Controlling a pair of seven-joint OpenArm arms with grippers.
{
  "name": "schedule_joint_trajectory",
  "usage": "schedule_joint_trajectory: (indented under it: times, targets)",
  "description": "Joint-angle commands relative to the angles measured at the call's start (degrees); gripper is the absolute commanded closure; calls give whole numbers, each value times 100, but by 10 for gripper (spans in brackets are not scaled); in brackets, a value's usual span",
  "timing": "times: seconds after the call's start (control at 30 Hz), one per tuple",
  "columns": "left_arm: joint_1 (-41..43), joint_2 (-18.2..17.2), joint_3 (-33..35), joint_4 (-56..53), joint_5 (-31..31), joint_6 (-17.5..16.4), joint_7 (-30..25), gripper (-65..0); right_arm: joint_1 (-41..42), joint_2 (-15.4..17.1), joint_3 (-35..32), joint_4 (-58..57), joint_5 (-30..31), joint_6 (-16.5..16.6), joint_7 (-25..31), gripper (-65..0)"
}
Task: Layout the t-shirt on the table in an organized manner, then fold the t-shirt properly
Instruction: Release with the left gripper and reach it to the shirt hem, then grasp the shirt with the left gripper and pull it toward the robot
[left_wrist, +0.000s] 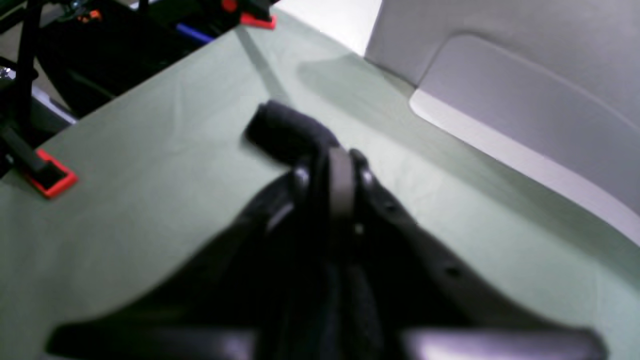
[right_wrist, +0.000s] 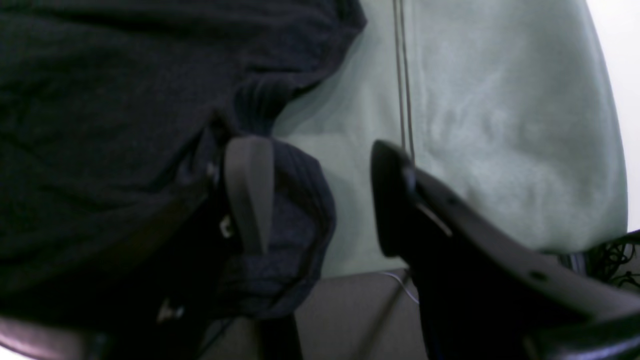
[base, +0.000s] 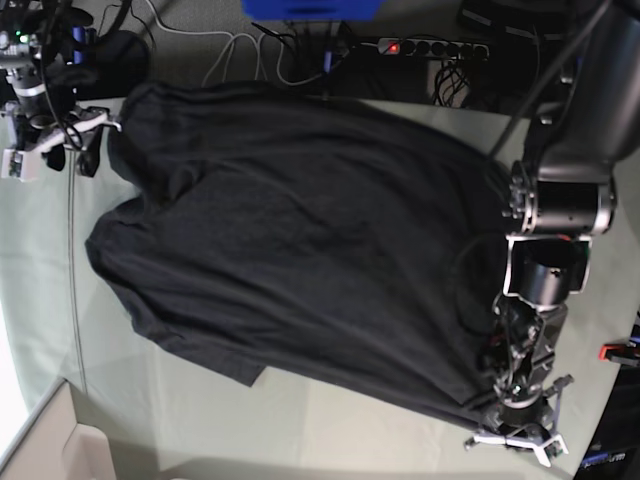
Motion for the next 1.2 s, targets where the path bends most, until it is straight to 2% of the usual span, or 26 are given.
schedule_joint_trajectory:
  times: [0.0,0.07,0.13,0.37,0.43,0.6,0.7,0.87,1.03,1.17]
  targets:
    - [-304,-52,12,57,69,-17,-209,-145,-32,20,24,103,47,13,138,-323]
    - [-286,-52,12,40,69,-17,-209,-245,-41,11,-2,103,47,13,138,-323]
    - [-251,-52,20,40,69,-17,-209,-293,-41,11,-2,103,47,13,138,-323]
    - [760,-122,20,875,69,-8,-200,-296,-32,2,-11,94,56,22,138,-324]
    - [1296,-263,3,1341,25,9,-138,-296,-32,2,-11,94,56,22,138,-325]
    - [2694,-518,-41,2844,7,18,574,-296,-23,11,16,86,56,22,138,-327]
    - [3520,-649,-41,3705,7,18,644,-296,-32,11,24,86,47,22,138,-328]
    - [4733,-948,-182,4831,7,18,644,-296,-85,-6,16,77,47,22,138,-377]
    - [5252,-931,-876,4919,7,-8,644,-297,-93,-138,7,59,47,30,138,-379]
    - [5243,-931,-911,4558,7,-17,644,-297,-93,-165,-19,51,39,30,138,-378]
